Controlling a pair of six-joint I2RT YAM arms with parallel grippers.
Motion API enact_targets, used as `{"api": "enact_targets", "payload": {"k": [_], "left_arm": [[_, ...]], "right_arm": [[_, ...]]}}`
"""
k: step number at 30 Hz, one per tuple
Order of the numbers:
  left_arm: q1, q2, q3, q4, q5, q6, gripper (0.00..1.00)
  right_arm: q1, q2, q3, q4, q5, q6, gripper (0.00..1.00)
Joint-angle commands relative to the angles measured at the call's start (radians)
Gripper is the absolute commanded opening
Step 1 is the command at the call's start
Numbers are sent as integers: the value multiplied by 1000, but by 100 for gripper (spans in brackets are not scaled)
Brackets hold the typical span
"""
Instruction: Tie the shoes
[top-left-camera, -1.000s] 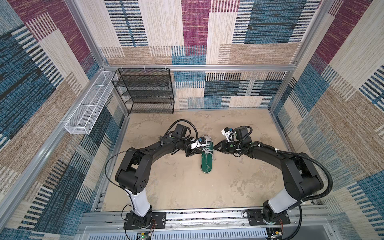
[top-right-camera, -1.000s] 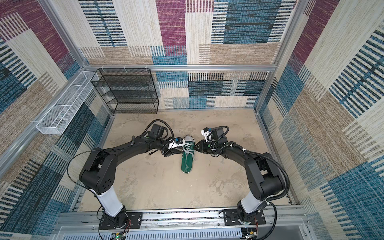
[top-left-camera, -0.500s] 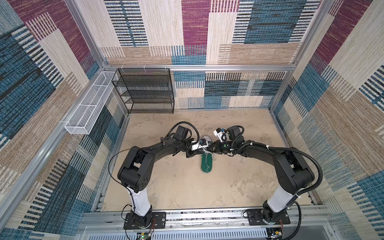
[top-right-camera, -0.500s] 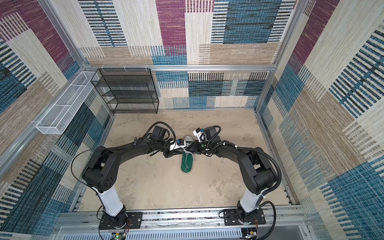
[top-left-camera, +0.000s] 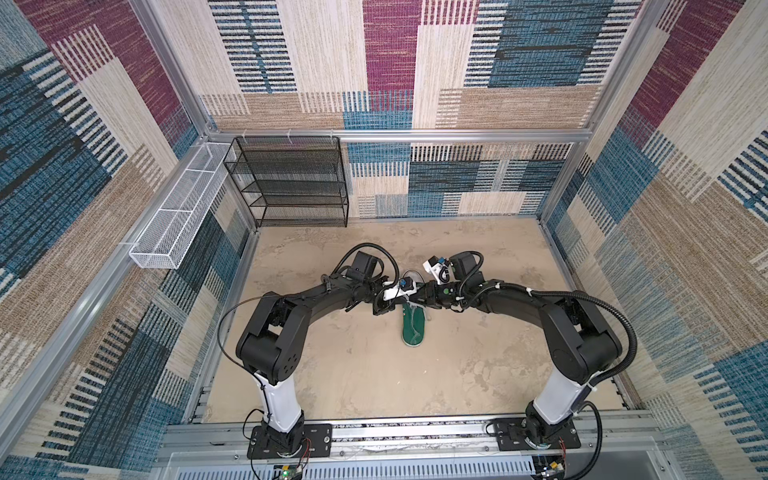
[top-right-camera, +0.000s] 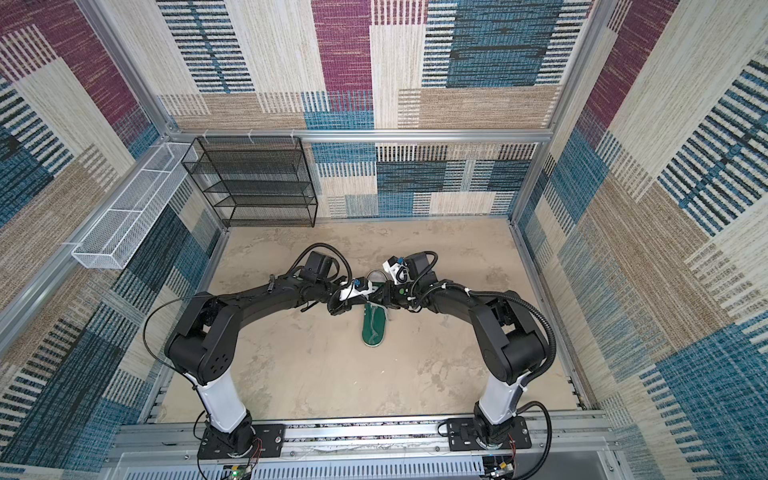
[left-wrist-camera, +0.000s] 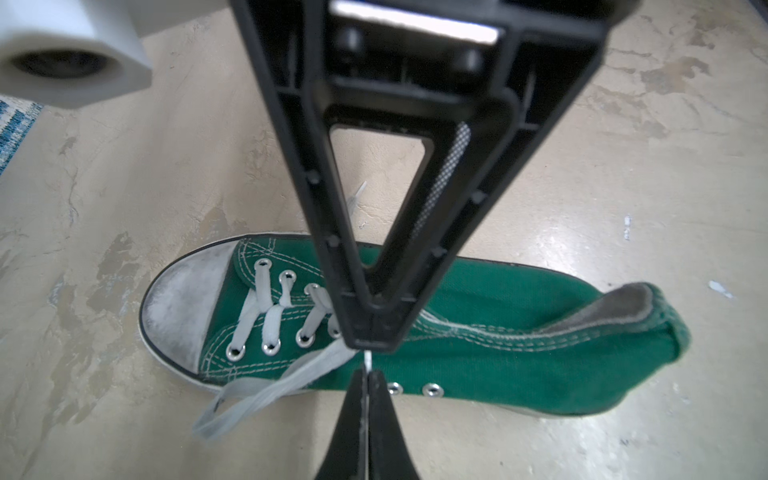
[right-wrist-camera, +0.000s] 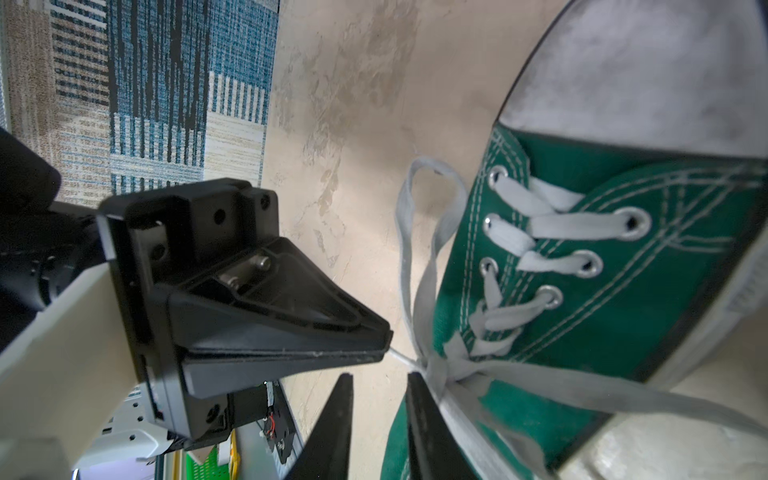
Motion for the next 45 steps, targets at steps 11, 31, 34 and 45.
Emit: {"api": "enact_targets", "payload": {"k": [11, 31, 34, 45], "left_arm": [[0, -28, -17, 14, -14, -30, 0], [1, -63, -35, -9, -56, -44, 0], [2, -58, -29, -12, -57, -55, 0], [8, -120, -72, -61, -166, -74, 0]], "right_arm": [[46, 32, 85, -158, 197, -167, 31], [59, 38, 74, -184, 261, -166, 22], [60, 36, 74, -182, 260, -165, 22], [59, 39, 76, -185, 262, -171, 22]]}}
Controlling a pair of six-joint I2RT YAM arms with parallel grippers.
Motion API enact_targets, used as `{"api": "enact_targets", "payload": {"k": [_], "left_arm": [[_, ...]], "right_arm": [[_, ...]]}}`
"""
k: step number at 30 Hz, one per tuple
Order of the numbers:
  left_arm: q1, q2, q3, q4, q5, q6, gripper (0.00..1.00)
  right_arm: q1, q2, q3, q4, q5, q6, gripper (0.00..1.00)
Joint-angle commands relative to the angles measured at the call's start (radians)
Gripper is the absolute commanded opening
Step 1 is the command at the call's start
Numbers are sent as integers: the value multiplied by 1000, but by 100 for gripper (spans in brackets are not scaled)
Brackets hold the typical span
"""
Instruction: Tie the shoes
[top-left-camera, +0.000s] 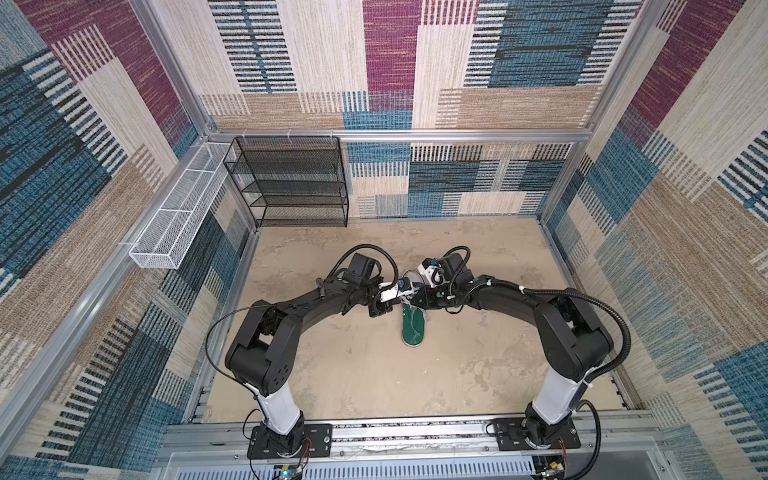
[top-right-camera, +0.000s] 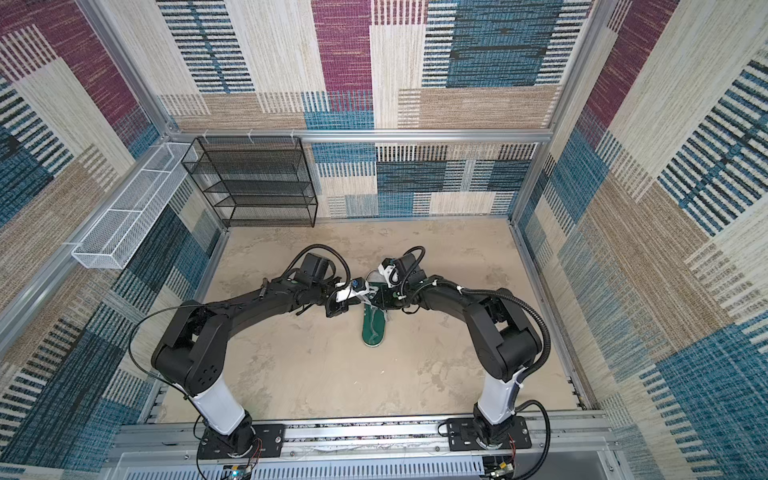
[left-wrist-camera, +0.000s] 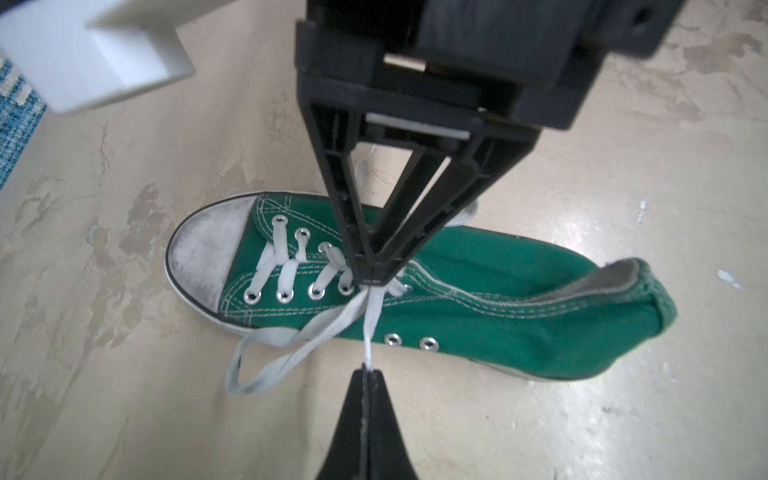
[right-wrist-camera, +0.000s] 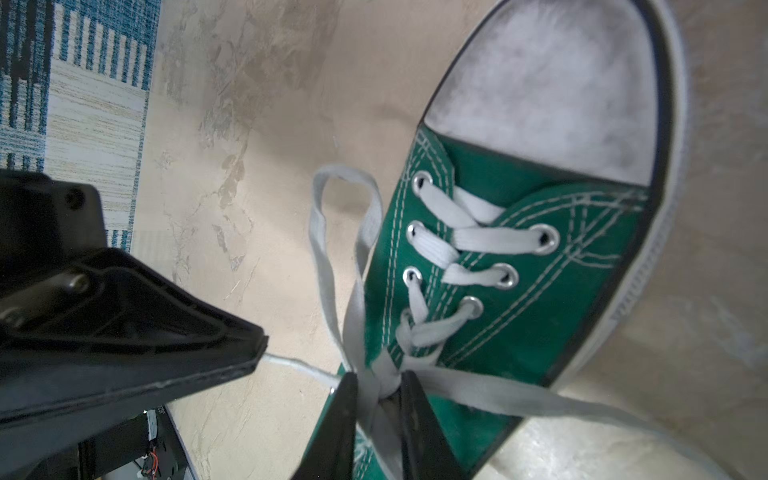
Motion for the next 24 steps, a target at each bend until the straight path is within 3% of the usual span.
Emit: {"api": "enact_targets", "payload": {"k": [1, 12, 18, 24], "left_arm": [[10, -24, -16, -32, -52, -22, 0], [56, -59, -38, -101, -107, -14, 0], [61, -64, -29, -107, -41, -11, 0], [61, -61, -15, -124, -56, -6, 41]], "right_arm": [[1, -2, 1, -14, 29, -2, 22], [1, -2, -1, -16, 23, -4, 21], [1, -11, 6, -4, 5, 3, 27], [-9, -67, 15, -17, 1, 5, 36]]}}
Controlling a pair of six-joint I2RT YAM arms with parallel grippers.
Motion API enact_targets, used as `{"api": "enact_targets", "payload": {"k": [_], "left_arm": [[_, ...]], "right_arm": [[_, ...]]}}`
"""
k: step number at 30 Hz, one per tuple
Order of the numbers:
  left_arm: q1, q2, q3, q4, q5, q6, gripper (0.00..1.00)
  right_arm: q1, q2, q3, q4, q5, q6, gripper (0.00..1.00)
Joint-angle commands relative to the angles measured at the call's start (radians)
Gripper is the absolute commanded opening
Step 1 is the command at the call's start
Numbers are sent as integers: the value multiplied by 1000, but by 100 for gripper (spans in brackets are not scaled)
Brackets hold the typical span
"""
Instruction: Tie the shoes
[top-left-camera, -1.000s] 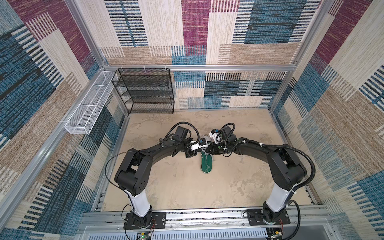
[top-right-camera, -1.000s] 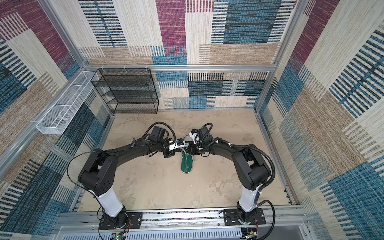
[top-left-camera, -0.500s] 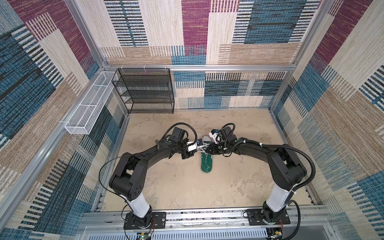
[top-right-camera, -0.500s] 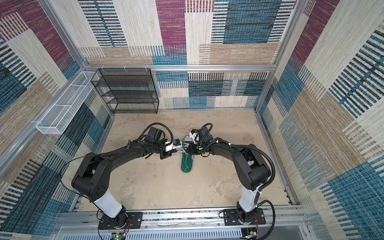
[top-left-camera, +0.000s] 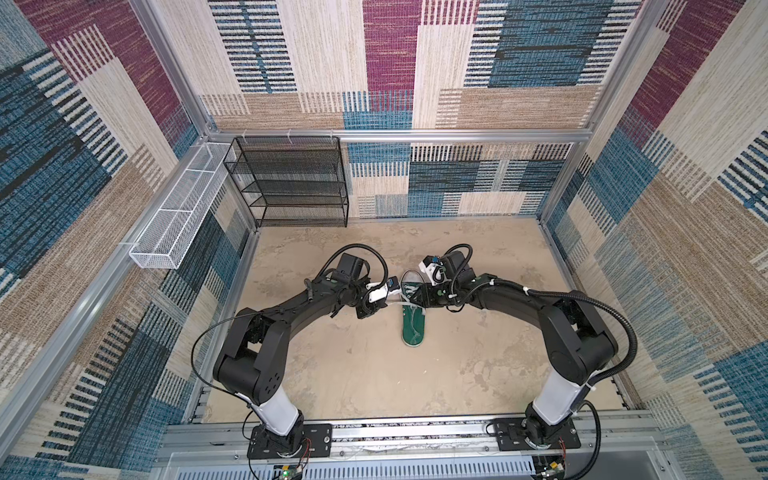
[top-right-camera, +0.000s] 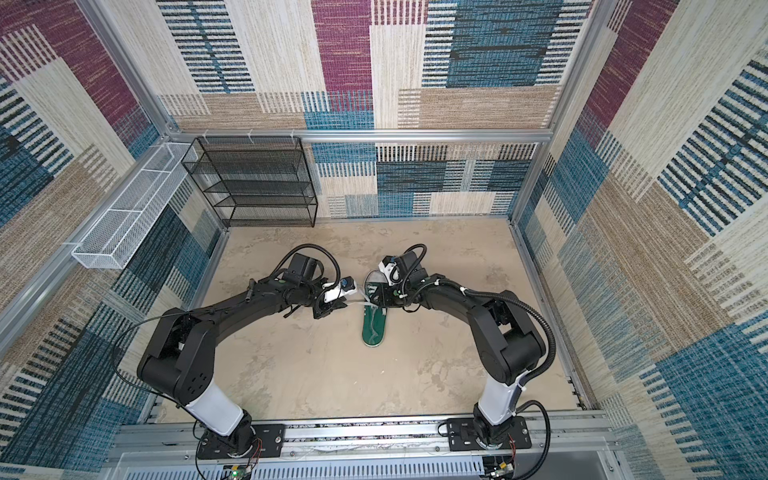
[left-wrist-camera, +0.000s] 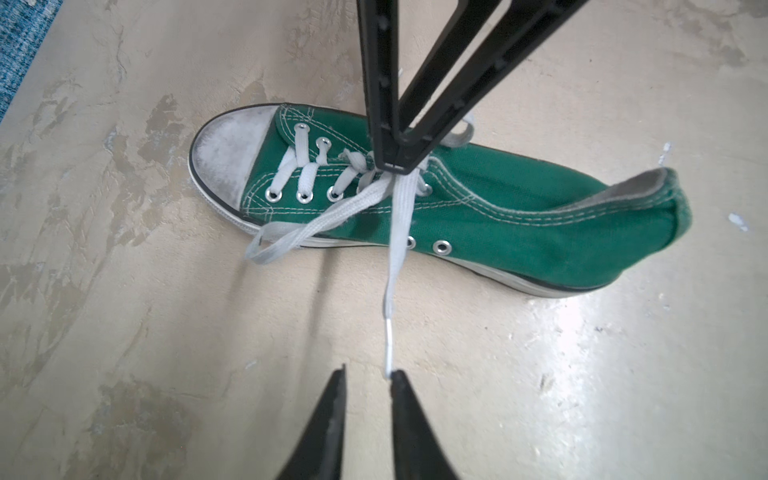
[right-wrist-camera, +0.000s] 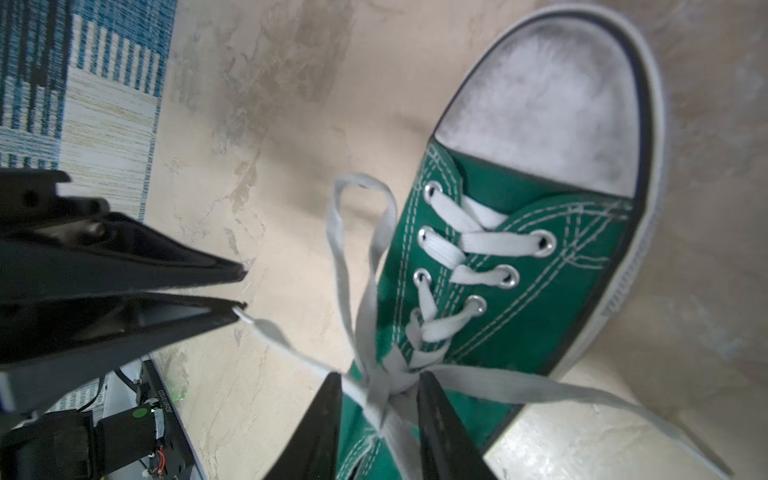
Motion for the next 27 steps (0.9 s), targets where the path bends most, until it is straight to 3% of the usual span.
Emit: {"api": "enact_targets", "payload": {"k": [1, 3, 7, 15, 27], "left_arm": [[2, -10, 3, -23, 8, -1, 46], [4, -27, -4, -16, 3, 4, 52], [11, -43, 13, -17, 5, 24, 57], [13, 79, 214, -164, 62, 132, 56], [8, 143, 307, -208, 103, 168, 56]], "right_arm": [[-4, -30, 3, -6, 5, -1, 37], [-6, -45, -4, -23, 25, -12, 37], [-6, -65, -25, -66, 95, -77, 36], [-5, -77, -72, -69, 104, -199, 36], [-4, -1, -34, -50, 53, -238, 35]]}}
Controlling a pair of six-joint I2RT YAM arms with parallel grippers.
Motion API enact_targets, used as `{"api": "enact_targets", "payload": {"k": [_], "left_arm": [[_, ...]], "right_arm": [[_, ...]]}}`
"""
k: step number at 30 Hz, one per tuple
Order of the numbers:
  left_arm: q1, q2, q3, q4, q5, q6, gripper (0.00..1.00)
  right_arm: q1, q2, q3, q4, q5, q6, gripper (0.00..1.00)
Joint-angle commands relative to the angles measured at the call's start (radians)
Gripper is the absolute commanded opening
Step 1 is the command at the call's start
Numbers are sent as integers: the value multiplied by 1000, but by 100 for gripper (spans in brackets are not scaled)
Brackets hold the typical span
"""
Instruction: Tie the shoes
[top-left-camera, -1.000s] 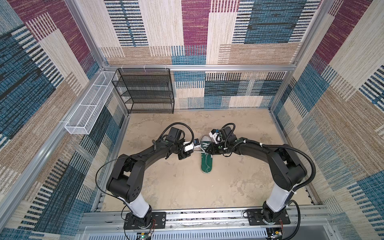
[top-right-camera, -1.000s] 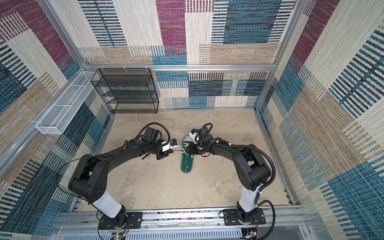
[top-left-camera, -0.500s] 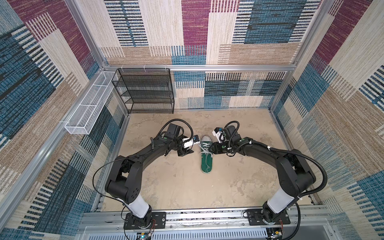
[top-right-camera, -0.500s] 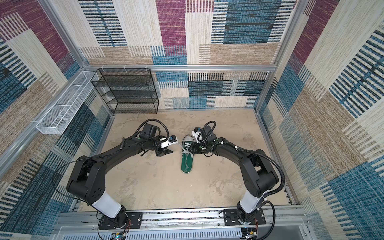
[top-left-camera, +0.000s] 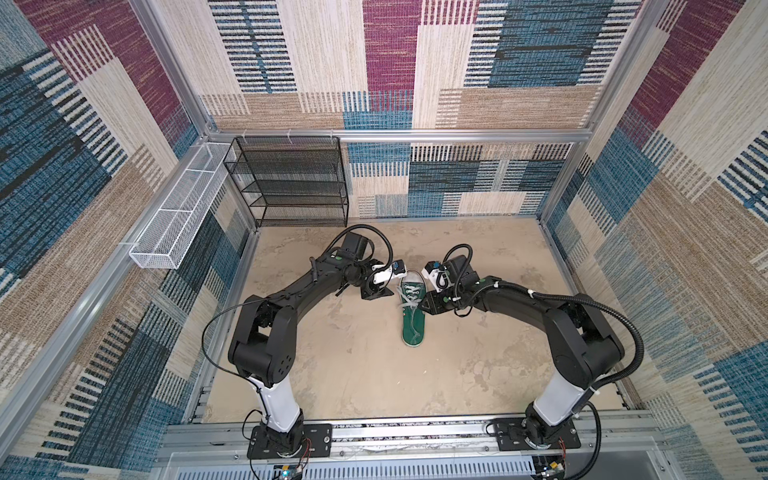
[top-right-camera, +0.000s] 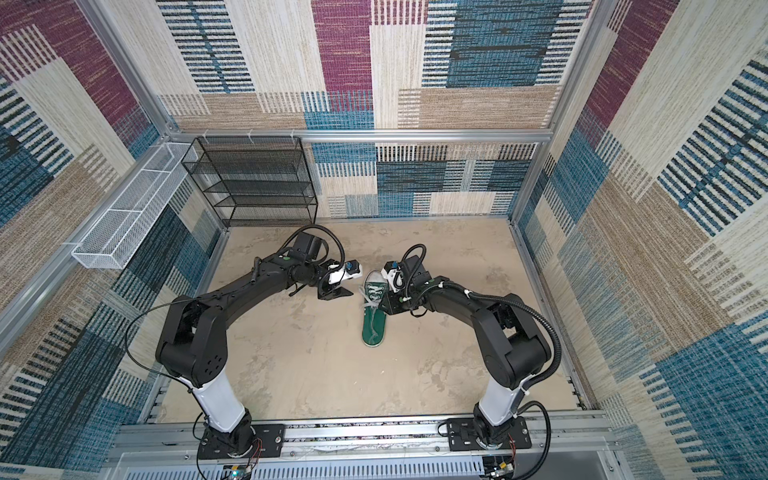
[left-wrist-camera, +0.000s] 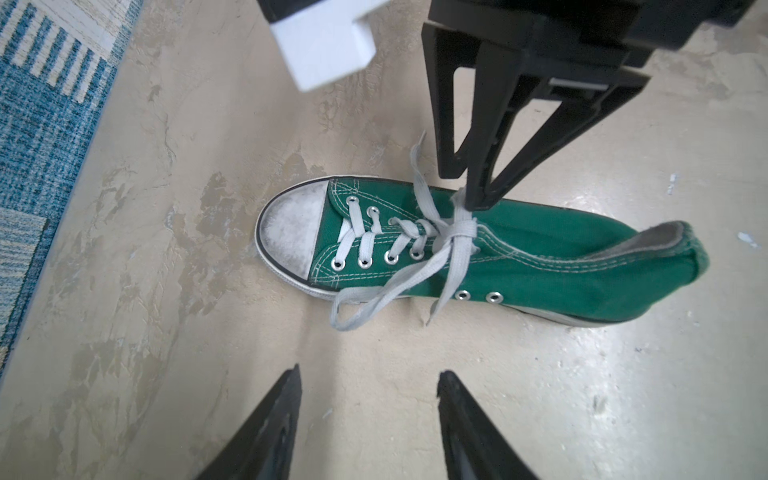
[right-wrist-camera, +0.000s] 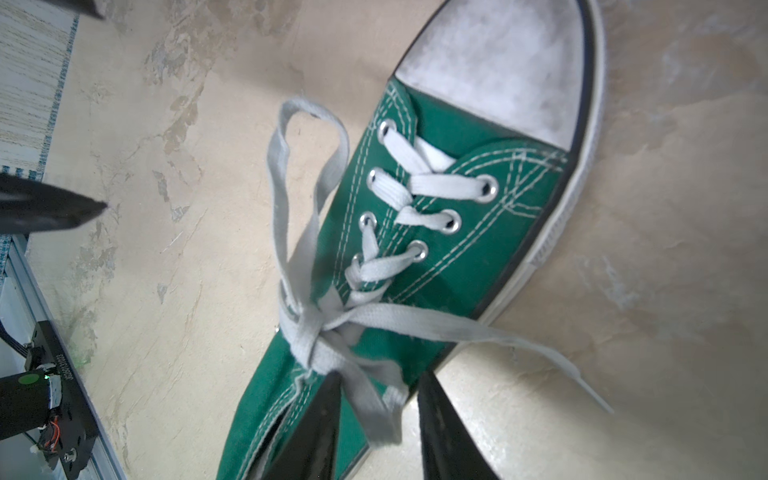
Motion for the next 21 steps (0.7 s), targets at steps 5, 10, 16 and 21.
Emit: {"api": "enact_targets", "payload": {"k": [5, 10, 16, 21], "left_arm": [[-2, 25, 42, -52, 32, 39, 56], [-5, 42, 68, -74, 40, 44, 56], [-15, 87, 117, -153, 36, 105, 58], [-32, 124, 137, -169, 32, 157, 61]], "right_arm": [[4, 32, 26, 33, -29, -30, 34], [10, 59, 50, 24, -23, -39, 29], [12, 50, 50, 7, -12, -39, 8], [14, 29, 35, 2, -17, -34, 0]]}}
